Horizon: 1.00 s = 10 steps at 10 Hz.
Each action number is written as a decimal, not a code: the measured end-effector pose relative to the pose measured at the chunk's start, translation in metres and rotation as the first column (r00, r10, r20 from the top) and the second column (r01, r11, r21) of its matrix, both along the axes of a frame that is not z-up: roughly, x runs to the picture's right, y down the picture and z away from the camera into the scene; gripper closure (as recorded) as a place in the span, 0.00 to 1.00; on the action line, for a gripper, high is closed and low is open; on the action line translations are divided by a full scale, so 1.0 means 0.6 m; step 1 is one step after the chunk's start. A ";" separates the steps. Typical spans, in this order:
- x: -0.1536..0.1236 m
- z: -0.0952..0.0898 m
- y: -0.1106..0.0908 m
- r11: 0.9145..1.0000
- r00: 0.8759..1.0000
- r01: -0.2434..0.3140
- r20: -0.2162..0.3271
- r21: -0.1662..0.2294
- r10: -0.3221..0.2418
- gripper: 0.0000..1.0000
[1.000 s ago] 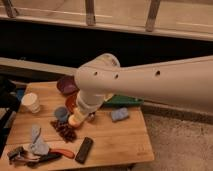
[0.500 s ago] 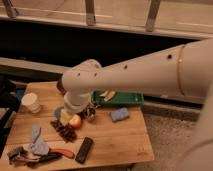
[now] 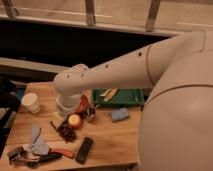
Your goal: Place grapes in purple bowl
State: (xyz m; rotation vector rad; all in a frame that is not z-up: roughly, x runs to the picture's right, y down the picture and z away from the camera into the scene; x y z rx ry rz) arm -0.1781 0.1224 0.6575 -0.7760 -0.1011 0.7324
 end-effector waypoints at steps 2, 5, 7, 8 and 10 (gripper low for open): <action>0.000 0.000 0.000 1.000 1.000 0.001 -0.001 0.000 -0.001 0.36; 0.001 0.019 0.031 0.999 0.999 0.024 -0.034 -0.045 -0.026 0.36; 0.008 0.050 0.074 0.996 0.998 0.025 -0.054 -0.091 -0.030 0.36; 0.010 0.065 0.096 0.993 0.998 0.018 -0.061 -0.119 -0.026 0.36; 0.007 0.083 0.126 0.988 0.999 -0.008 -0.045 -0.155 0.001 0.36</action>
